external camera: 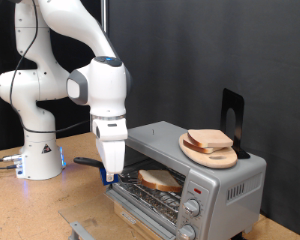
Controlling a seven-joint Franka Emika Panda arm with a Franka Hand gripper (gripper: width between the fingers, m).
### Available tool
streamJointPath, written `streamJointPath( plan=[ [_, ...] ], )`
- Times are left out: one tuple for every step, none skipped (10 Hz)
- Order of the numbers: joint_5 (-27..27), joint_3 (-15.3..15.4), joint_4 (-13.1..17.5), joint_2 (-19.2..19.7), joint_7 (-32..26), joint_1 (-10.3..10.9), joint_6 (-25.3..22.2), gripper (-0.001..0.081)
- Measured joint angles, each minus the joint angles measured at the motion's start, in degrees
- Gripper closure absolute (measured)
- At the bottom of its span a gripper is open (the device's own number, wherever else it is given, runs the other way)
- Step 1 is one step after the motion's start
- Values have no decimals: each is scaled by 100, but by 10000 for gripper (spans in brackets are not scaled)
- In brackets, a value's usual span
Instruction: Make a piece of toast with the oven
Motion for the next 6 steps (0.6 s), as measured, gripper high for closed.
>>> streamJointPath(
  plan=[
    [120,-50,-68,-41,-307,-15,-1,415],
    [215,-111,-149,-106,-566,-35,-1,415],
    [271,-166,-232,-177,-740,-55,-1,415],
    [294,-218,-299,-240,-805,-68,-1,415],
    [301,-259,-346,-287,-814,-74,-1,415],
    [305,-287,-379,-319,-837,-85,-1,415]
  ],
)
